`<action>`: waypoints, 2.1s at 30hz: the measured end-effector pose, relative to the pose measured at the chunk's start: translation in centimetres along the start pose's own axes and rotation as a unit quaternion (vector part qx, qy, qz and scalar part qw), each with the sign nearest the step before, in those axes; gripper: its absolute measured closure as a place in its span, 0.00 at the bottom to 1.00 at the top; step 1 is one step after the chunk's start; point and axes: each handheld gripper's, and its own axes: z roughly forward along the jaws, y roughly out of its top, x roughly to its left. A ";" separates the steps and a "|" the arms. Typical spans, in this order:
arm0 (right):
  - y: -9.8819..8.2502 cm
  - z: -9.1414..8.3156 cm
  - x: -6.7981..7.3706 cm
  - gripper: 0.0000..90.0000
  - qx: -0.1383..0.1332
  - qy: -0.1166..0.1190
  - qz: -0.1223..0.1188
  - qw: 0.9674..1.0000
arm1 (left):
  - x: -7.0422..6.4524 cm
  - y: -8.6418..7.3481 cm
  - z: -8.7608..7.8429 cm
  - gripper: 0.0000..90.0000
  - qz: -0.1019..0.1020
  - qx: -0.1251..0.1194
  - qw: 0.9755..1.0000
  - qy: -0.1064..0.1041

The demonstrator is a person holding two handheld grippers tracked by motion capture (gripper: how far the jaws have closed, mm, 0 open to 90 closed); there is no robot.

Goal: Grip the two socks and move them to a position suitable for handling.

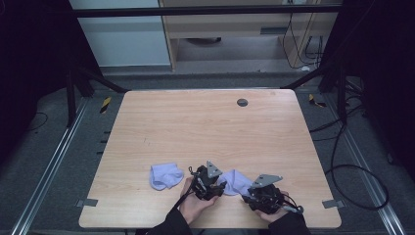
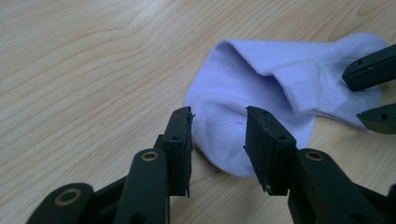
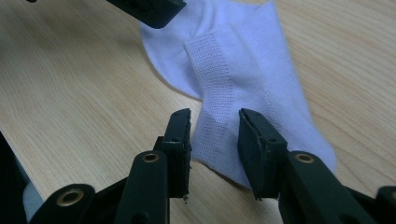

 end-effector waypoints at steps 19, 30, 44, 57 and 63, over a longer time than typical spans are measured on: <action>0.3 0.1 0.3 0.94 0.012 -0.010 0.003 1.000 | -0.3 -0.3 0.6 0.93 -0.007 0.010 1.000 0.006; 0.9 -2.4 -0.9 0.94 -0.093 -0.013 0.055 0.994 | -0.2 -0.3 0.7 0.96 0.001 0.008 1.000 -0.001; 0.8 -2.3 -3.8 0.93 -0.093 -0.078 0.129 0.984 | -0.2 0.0 0.7 0.97 0.012 0.006 1.000 -0.004; -0.6 -2.5 -5.6 0.90 -0.049 -0.133 0.181 0.973 | -0.1 0.9 1.5 0.97 0.014 0.000 1.000 0.006; -0.8 -2.3 -5.8 0.77 -0.051 -0.162 0.168 0.971 | -0.1 1.0 1.2 0.84 0.015 -0.015 1.000 0.006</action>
